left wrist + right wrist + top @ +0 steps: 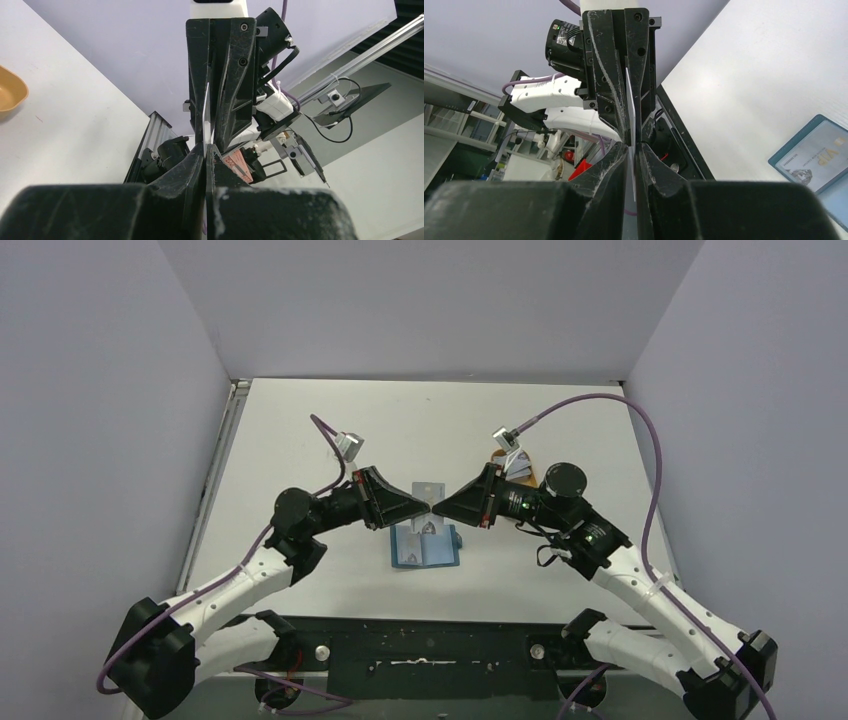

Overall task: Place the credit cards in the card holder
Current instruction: Pick up the credit card from the storage box, then turn over the card slot in the card holder.

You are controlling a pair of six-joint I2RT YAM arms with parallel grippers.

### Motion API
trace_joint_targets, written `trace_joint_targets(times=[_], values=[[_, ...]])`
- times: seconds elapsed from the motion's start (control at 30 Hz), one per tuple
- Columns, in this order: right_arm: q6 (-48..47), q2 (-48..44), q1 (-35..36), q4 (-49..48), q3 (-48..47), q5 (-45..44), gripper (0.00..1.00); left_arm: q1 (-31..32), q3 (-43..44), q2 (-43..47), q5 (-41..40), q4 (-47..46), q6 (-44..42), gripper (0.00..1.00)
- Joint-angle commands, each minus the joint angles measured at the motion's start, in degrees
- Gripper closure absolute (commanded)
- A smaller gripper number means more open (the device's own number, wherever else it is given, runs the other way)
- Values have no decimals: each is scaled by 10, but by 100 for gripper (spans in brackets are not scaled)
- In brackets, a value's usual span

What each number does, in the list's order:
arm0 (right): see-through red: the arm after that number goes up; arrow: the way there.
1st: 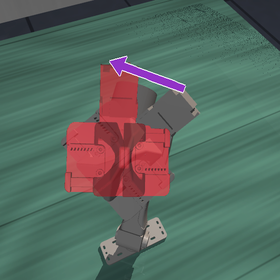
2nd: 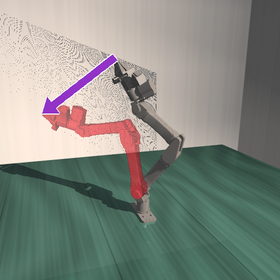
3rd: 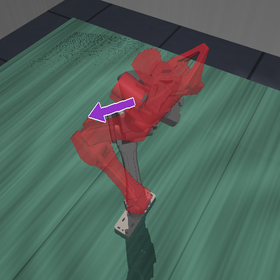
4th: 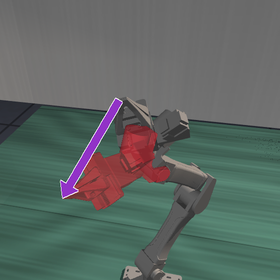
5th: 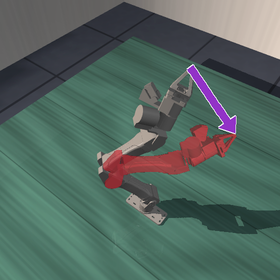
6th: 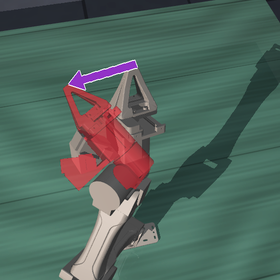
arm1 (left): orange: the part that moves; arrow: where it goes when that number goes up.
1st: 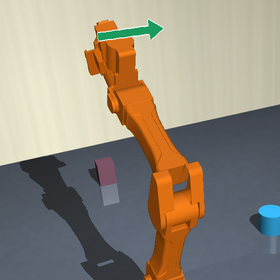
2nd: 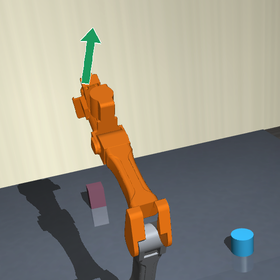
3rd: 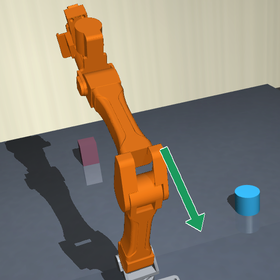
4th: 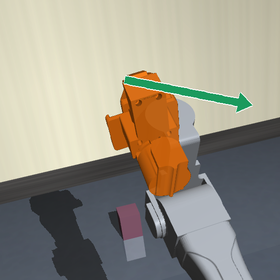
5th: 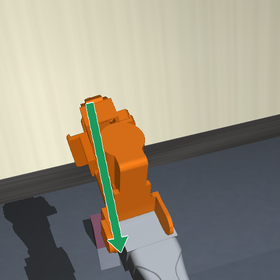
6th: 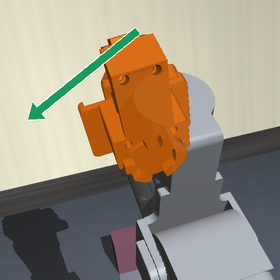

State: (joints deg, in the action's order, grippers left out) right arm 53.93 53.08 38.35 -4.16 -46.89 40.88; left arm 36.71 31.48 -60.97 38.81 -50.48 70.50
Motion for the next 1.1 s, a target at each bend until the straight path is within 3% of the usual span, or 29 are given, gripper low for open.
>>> trace_joint_targets(times=[0.0, 0.1, 0.2, 0.27, 0.33, 0.37, 0.47, 0.57, 0.77, 1.07], values=[[18, -12, 4, -67, 11, -11, 89, 2, -8, 17, -28, -44, 2, 100], [24, -11, 7, -82, 16, -10, 99, 2, -10, 20, -33, -45, 2, 100], [3, -17, 8, -60, 10, -24, 100, -2, -7, 21, -19, -37, 0, 100], [-52, -30, 8, 25, -13, -69, 100, -19, -7, 34, 5, 1, -8, 63], [-126, -40, 8, 185, -53, -161, 100, -41, -12, 69, 9, 137, -54, 11], [-155, -41, 7, 249, -72, -215, 100, -49, -9, 95, 0, 236, -95, 5], [-192, -33, 4, 416, -105, -377, 100, -42, 32, 163, -106, 538, -250, 3], [-191, -26, -4, 447, -79, -418, 100, -11, 62, 167, -206, 682, -324, 3], [-158, -10, -6, 374, 3, -350, 100, 68, 80, 74, -291, 688, -329, 7], [-138, 40, -7, 301, 50, -277, 100, 90, 146, -120, -303, 637, -314, 37]])
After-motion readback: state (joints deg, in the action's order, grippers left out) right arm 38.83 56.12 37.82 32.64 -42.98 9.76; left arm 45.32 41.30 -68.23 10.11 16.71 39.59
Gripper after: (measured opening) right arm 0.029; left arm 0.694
